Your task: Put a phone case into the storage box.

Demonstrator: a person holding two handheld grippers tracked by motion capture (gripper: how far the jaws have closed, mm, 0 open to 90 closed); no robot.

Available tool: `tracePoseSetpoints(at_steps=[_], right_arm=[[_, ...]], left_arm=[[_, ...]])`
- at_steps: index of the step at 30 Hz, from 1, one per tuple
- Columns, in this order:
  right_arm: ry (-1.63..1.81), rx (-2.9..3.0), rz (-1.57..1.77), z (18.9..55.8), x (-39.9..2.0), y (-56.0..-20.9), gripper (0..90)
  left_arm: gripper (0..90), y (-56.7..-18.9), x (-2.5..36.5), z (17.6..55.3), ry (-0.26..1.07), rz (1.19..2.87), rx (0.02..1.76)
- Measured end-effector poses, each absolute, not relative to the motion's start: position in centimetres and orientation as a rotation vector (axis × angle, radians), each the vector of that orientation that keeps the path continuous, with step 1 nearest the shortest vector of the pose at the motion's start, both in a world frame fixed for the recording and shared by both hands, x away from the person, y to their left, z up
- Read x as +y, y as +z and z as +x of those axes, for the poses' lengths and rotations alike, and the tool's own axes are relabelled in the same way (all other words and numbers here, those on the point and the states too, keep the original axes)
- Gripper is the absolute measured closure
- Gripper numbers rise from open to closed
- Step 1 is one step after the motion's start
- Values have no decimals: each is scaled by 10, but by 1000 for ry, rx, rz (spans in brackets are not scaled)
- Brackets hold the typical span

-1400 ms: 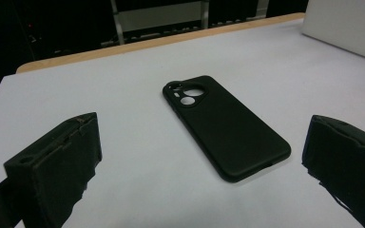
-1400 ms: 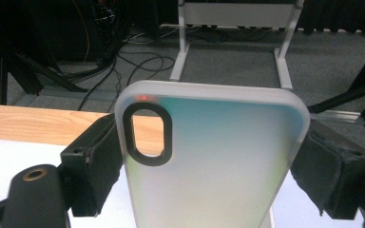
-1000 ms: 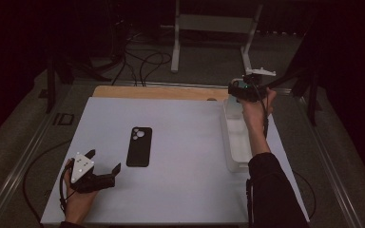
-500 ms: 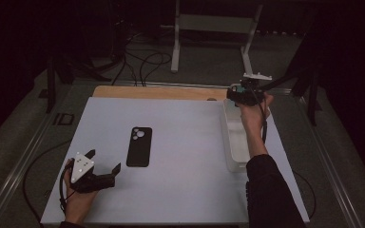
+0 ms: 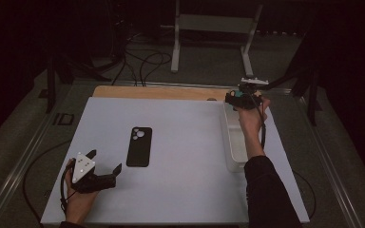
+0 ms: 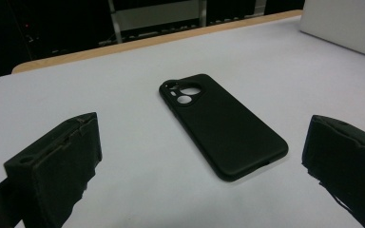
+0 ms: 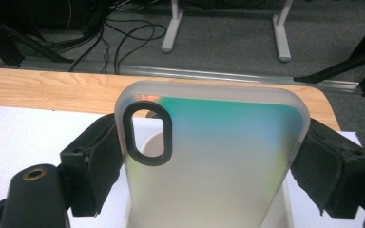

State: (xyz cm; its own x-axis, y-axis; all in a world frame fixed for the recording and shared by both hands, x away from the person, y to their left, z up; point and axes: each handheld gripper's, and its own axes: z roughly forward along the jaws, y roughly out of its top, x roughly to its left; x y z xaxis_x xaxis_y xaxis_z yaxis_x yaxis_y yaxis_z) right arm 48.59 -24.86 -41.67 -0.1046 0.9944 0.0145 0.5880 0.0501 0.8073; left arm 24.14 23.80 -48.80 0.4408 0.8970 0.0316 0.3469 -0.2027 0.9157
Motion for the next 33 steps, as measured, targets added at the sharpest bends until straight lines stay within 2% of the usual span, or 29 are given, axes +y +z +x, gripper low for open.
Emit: tracePoseSetpoints(at_steps=[33], right_arm=[[858, 1774, 1643, 499, -248, -440, 166]], left_arm=[[0, -488, 238, 241, 727, 1757, 1073]])
